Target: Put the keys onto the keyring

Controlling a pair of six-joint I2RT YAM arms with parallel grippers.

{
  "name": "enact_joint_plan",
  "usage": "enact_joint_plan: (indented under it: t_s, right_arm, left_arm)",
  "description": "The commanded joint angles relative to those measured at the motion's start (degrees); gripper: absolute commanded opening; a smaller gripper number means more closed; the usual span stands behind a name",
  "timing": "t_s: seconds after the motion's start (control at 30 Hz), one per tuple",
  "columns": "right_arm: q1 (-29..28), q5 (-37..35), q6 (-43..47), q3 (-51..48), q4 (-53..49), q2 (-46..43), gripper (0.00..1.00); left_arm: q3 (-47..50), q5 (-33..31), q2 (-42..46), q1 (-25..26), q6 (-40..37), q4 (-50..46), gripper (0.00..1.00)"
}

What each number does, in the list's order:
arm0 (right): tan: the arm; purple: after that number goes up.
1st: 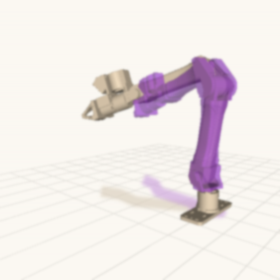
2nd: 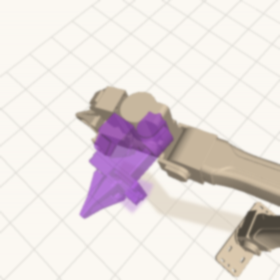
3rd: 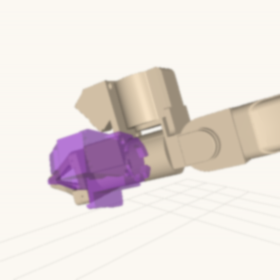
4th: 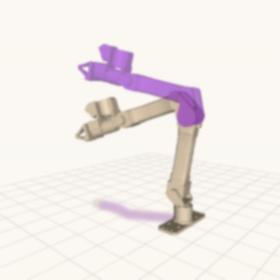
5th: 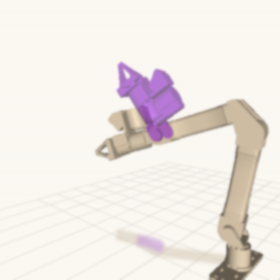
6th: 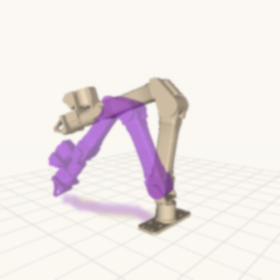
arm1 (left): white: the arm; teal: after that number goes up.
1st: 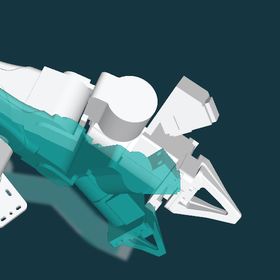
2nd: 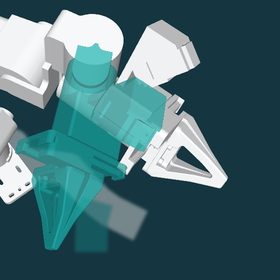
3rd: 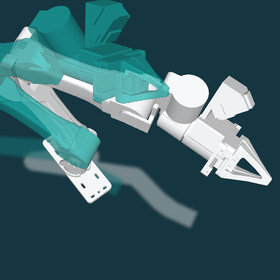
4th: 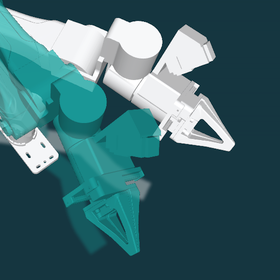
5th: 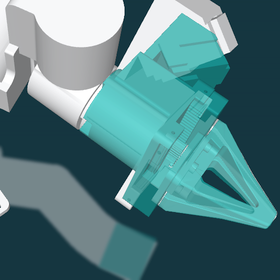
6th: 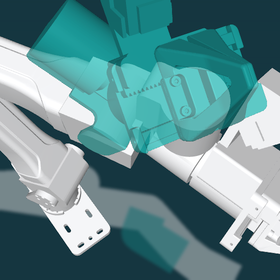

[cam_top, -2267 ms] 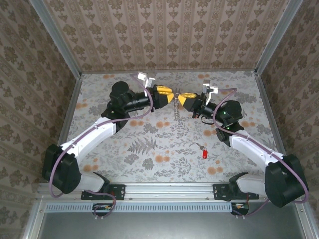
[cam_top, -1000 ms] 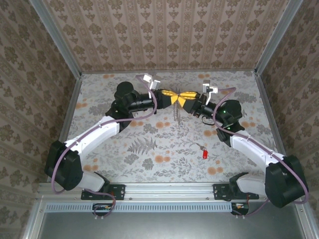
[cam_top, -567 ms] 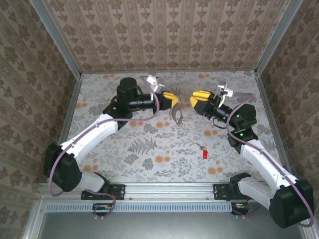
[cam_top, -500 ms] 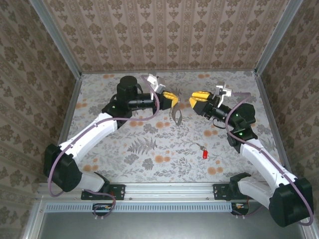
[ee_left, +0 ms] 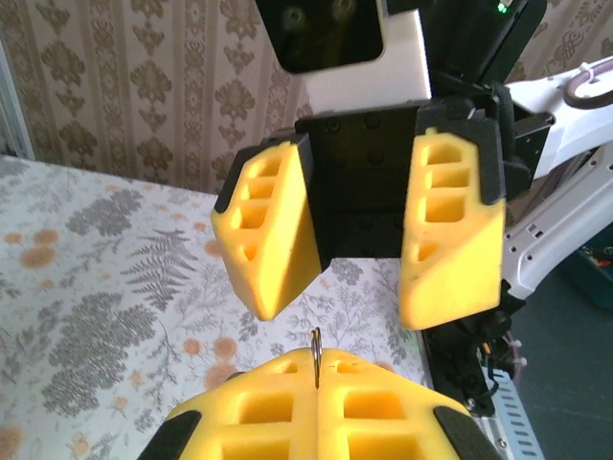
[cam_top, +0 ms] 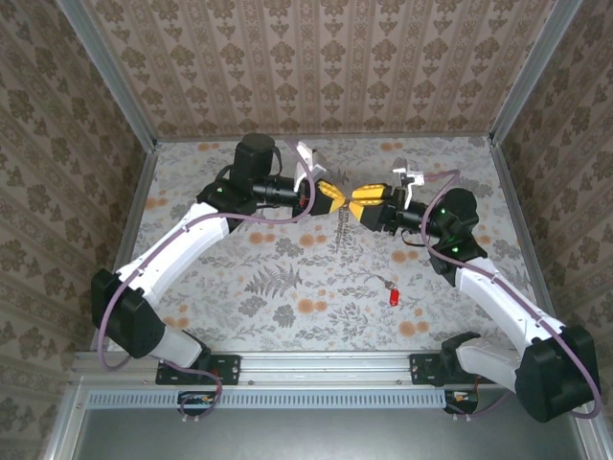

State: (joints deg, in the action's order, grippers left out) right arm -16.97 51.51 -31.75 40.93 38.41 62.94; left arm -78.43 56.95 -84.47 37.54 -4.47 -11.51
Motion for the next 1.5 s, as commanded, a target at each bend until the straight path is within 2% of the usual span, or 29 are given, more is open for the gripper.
enact_joint_plan:
  t_s: [0.0,0.27,0.37,0.43,0.47,0.53,0.57,0.6,0.63,0.7,0.8,0.97,1.27,1.47]
  right_arm:
    - [-0.59,2.14,2.00,2.04,-1.24,0.67,0.45]
    - [-1.70,2.90,3.00,3.13,-2.71,2.28,0.34]
    - [-1.79,2.90,3.27,3.11,-2.82,2.45,0.20]
    - [-1.78,2.80,3.64,3.06,-3.06,2.29,0.04]
    - [-1.75,2.45,3.94,3.02,-3.34,2.19,0.00]
    - [-1.62,0.49,4.64,2.44,-3.65,1.60,0.00]
    - [-1.42,-0.45,4.57,2.02,-3.13,1.35,0.00]
    - [-1.23,-1.56,4.22,1.73,-2.19,1.31,0.00]
    - [-1.02,-2.30,3.48,1.49,-0.98,1.31,0.00]
    - [-0.91,-3.54,2.25,1.11,1.39,1.40,0.00]
    - [-0.79,-5.26,0.74,0.83,4.87,1.61,0.00]
    - [-0.87,-7.56,-3.22,0.21,12.15,2.69,0.00]
    - [-0.89,-8.00,-9.58,0.82,20.95,6.44,0.00]
    - [-1.28,-7.91,-10.09,1.16,21.44,7.11,0.00]
  left_arm:
    - [-2.49,2.82,0.11,0.56,-2.33,-2.19,0.00]
    - [-3.05,2.91,-0.17,0.87,-2.58,-2.73,0.00]
    - [-3.13,3.09,-0.29,0.82,-2.63,-2.82,0.00]
    - [-3.22,3.06,-0.41,0.93,-2.73,-2.95,0.00]
    - [-3.22,2.71,-0.44,0.96,-2.61,-2.84,0.00]
    - [-2.35,-0.43,0.07,0.83,-0.65,-0.70,0.01]
    - [-1.29,-2.98,0.67,0.70,0.96,1.45,0.09]
    - [0.37,-6.65,1.66,0.32,3.41,4.57,0.24]
    - [2.57,-10.18,2.90,-0.19,6.18,8.79,0.32]
    - [7.40,-14.71,5.42,-1.67,12.71,17.72,0.43]
    - [13.32,-17.30,7.74,-3.99,21.48,27.99,0.48]
    - [17.14,-16.51,8.71,-4.32,26.85,34.68,0.48]
    - [19.12,-9.12,5.65,-3.81,36.25,48.71,0.37]
    - [17.68,-6.58,3.49,-2.26,37.26,50.36,0.32]
